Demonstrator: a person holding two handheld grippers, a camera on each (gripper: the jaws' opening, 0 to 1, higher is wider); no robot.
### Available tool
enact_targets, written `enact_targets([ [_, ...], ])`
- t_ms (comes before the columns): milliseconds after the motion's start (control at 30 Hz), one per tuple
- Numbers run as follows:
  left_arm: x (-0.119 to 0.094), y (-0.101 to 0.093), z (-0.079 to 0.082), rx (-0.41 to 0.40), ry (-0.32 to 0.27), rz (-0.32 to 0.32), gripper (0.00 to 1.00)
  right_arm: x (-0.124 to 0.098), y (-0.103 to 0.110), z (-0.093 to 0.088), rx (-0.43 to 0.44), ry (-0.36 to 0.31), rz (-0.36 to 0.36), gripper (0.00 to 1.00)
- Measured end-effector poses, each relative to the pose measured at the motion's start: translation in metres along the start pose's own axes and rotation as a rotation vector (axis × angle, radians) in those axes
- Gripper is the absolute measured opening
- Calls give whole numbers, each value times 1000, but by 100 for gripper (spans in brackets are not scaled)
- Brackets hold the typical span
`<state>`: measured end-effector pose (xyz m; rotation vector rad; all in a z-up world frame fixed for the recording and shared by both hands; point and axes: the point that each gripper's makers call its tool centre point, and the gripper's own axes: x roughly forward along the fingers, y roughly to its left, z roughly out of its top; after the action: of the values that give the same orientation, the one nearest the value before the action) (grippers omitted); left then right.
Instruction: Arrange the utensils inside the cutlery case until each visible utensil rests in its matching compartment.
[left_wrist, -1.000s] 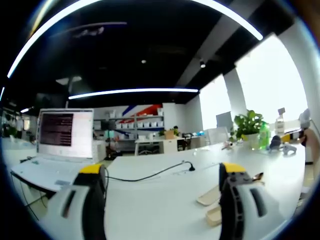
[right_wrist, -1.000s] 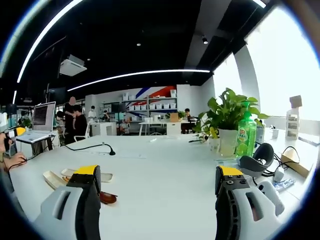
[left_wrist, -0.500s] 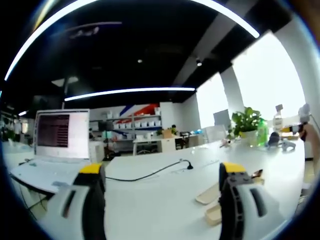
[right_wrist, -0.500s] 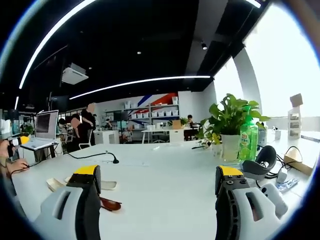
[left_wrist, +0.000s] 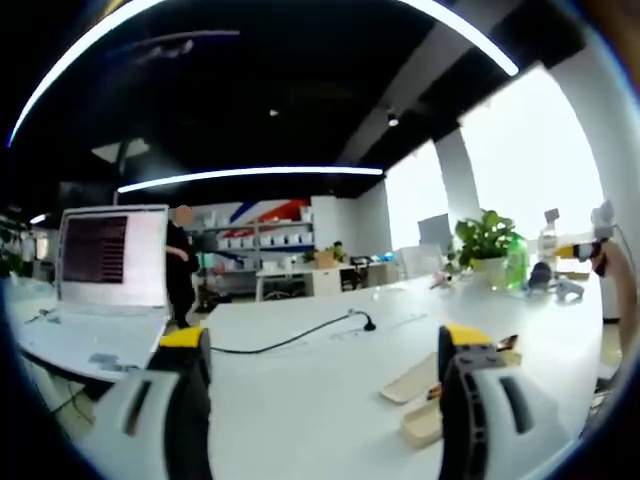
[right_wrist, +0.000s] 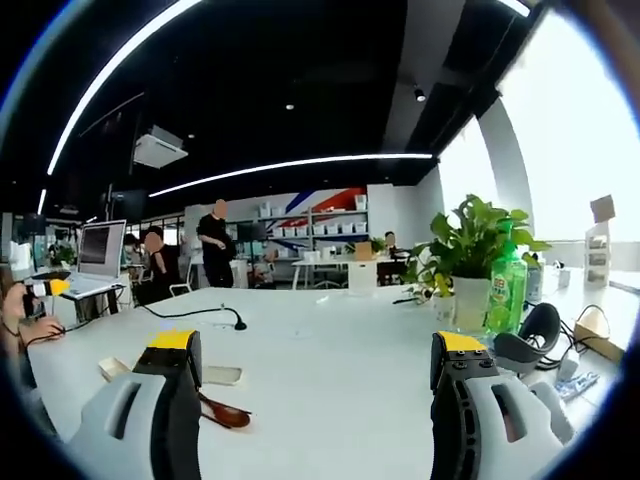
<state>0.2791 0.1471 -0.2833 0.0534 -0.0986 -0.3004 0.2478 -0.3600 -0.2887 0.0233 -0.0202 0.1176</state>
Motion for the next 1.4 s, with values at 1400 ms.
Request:
enact_targets([
  [1400,24,-53,-26,13,49,-188,99,53,74,18,-297,92,399,78],
])
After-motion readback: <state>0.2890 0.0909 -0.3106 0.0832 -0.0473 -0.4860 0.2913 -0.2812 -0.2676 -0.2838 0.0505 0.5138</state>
